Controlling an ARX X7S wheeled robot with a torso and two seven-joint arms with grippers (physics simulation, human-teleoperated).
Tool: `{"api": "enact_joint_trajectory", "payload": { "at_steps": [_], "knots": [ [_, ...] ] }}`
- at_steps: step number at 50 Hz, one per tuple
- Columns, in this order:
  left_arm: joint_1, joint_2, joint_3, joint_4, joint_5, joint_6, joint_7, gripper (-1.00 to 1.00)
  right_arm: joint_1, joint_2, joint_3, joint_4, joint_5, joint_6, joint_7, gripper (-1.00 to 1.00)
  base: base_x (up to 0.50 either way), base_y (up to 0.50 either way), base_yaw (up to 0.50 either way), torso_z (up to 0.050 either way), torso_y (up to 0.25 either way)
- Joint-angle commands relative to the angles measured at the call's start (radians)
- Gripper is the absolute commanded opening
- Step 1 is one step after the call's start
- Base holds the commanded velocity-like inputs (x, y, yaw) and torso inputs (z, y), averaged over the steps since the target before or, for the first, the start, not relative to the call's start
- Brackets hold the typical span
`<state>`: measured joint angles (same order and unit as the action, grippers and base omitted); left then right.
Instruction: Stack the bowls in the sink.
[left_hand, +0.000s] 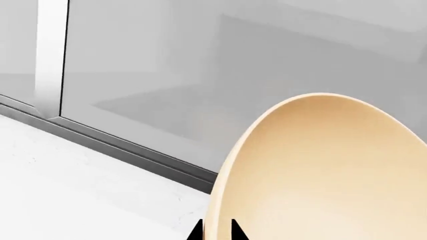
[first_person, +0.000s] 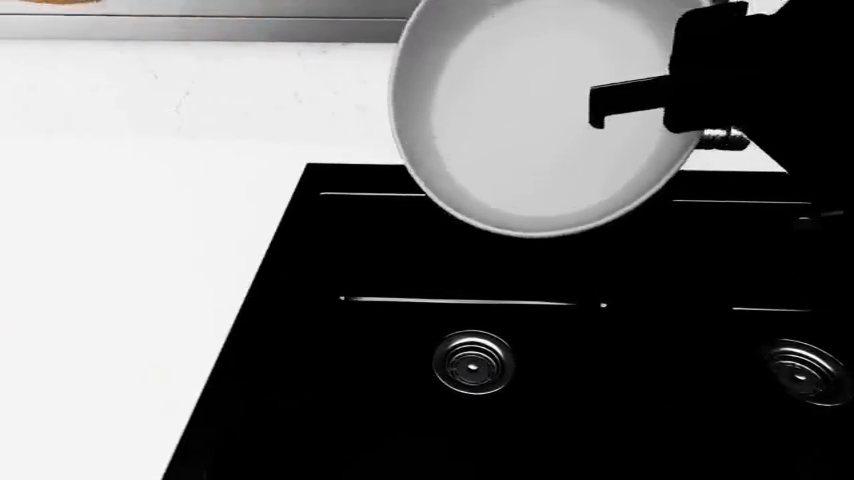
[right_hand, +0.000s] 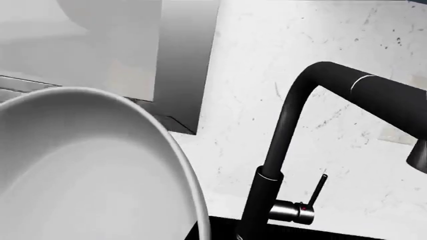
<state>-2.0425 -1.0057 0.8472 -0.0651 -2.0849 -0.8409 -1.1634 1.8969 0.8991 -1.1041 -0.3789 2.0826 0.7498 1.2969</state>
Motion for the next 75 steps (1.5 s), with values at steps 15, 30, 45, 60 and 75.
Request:
{"api": "enact_joint_trajectory", "payload": {
  "at_steps": [15,30,45,60,75],
  "knots": [
    [-0.042,-0.007,-0.023,-0.014,-0.004,-0.019,-0.01,-1.0,-0.024,-0.122,-0.097,0.182,0.098,0.065,0.004,-1.0,0.0,0.0,0.0,0.001,0.001],
    [-0.026,-0.024,-0.031,-0.005,-0.003,-0.015,-0.005,-1.0,-0.039,-0.189,-0.115,0.277,0.103,0.056,-0.033,-1.0,0.0,0.0,0.0,0.0,0.001],
    [-0.032,-0.028,-0.037,-0.005,-0.008,-0.025,-0.007,-1.0,-0.086,-0.218,-0.171,0.312,0.144,0.088,-0.035,-1.0,0.0,0.0,0.0,0.0,0.001],
    [-0.013,-0.035,-0.042,0.0,-0.002,-0.02,0.001,-1.0,-0.166,-0.236,-0.191,0.328,0.101,0.074,-0.107,-1.0,0.0,0.0,0.0,0.001,0.001],
    [0.004,-0.045,-0.046,0.009,-0.002,-0.014,0.003,-1.0,-0.271,-0.263,-0.208,0.357,0.029,0.032,-0.205,-1.0,0.0,0.0,0.0,0.0,0.0]
  ]
}}
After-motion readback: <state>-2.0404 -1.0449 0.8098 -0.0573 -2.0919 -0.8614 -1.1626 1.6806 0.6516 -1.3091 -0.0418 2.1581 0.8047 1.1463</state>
